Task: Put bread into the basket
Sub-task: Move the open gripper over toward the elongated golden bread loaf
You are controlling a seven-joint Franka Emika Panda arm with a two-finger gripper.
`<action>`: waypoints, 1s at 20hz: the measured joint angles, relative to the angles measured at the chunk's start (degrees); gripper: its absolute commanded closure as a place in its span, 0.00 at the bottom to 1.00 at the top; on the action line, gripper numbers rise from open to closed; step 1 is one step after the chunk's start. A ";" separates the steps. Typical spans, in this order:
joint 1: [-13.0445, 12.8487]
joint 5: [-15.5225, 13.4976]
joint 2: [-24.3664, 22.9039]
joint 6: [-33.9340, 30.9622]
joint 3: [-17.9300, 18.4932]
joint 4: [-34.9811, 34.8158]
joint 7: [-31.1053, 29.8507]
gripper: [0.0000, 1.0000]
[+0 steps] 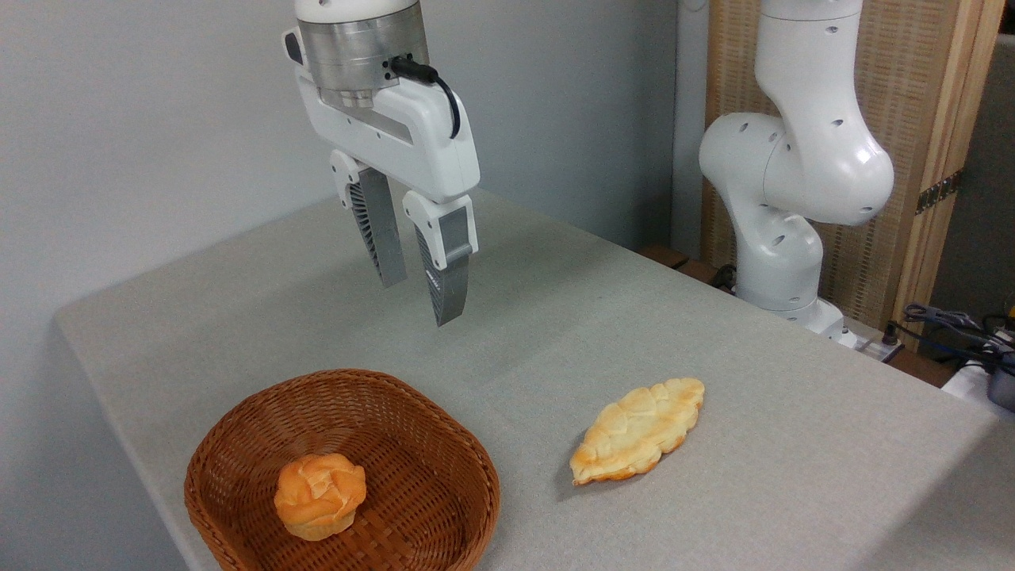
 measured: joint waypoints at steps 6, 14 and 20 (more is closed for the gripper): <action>0.67 0.00 -2.48 -0.03 0.50 -4.05 0.00 0.00; 1.63 0.27 -12.69 8.75 2.69 -20.71 1.10 0.00; 2.17 6.67 -18.49 17.59 2.74 -34.62 5.33 0.00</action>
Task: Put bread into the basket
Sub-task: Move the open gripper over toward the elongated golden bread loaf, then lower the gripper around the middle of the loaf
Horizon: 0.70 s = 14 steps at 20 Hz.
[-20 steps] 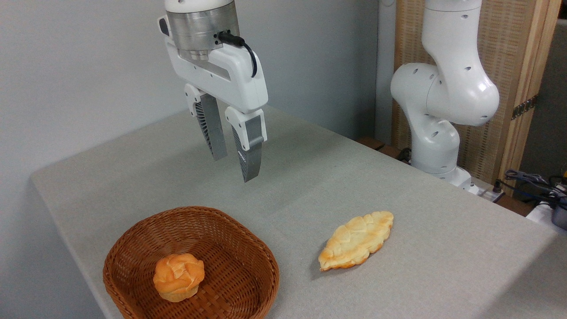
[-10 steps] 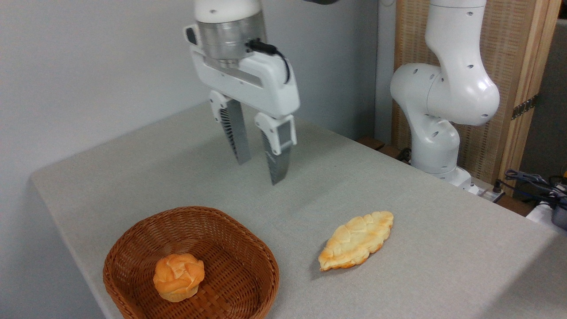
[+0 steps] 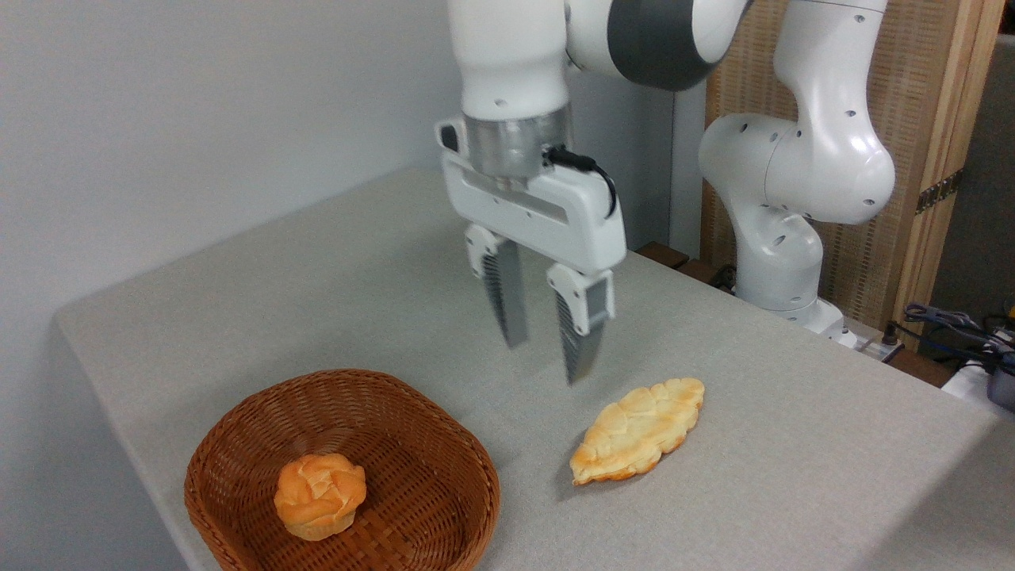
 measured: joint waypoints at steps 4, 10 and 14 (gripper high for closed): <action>0.87 3.40 -1.00 0.32 0.95 -4.49 5.42 0.00; 2.08 6.72 0.04 1.66 3.74 -9.36 9.34 0.00; 2.09 6.74 0.53 1.84 4.21 -9.97 9.38 0.00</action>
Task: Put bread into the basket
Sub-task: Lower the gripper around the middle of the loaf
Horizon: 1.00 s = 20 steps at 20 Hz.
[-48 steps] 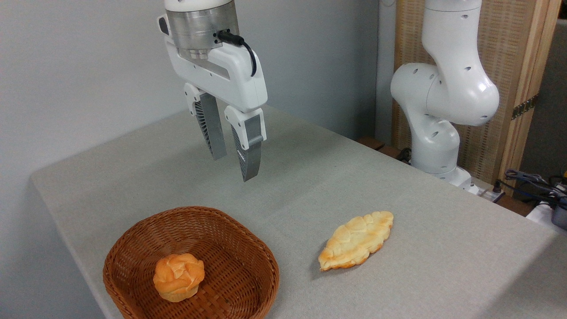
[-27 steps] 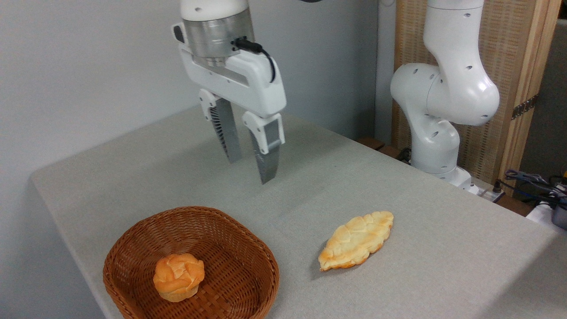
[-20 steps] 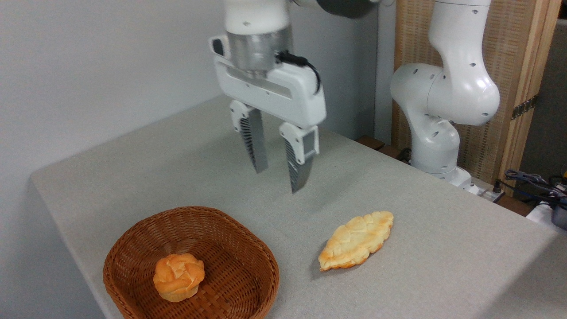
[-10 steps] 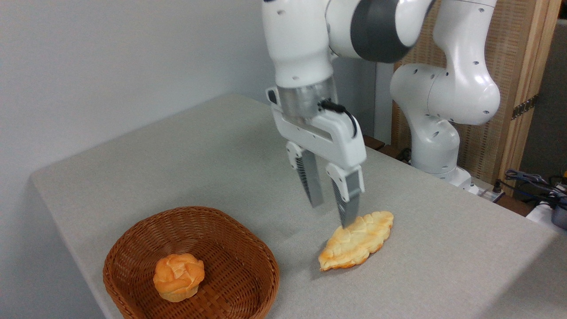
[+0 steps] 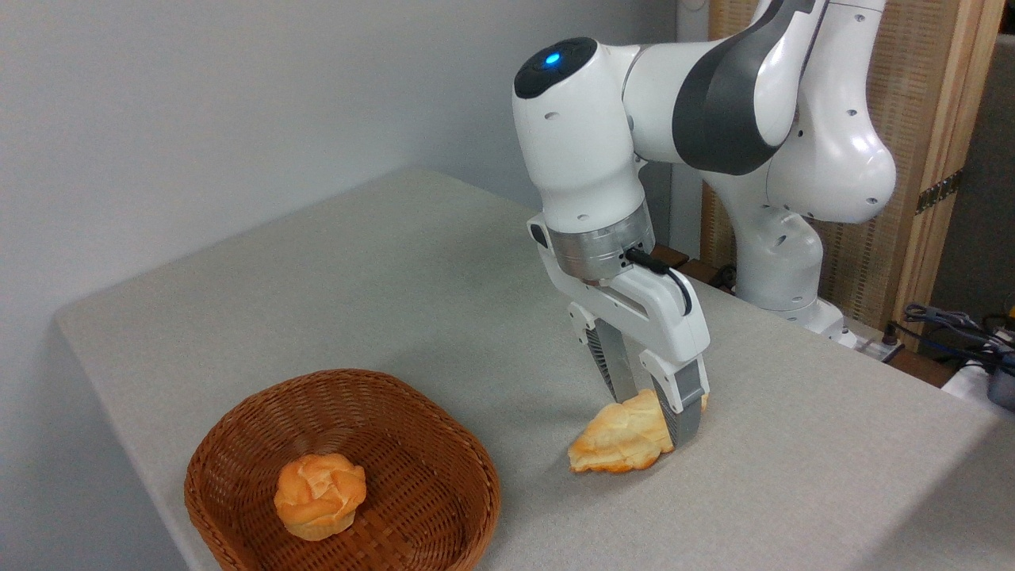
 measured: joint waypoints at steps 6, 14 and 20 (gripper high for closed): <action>-0.13 0.00 0.63 0.41 -0.03 -0.97 0.00 0.01; -1.05 0.00 1.23 2.29 -0.10 -2.00 2.20 0.57; -1.58 -0.13 1.42 2.31 -0.13 -2.11 2.62 0.62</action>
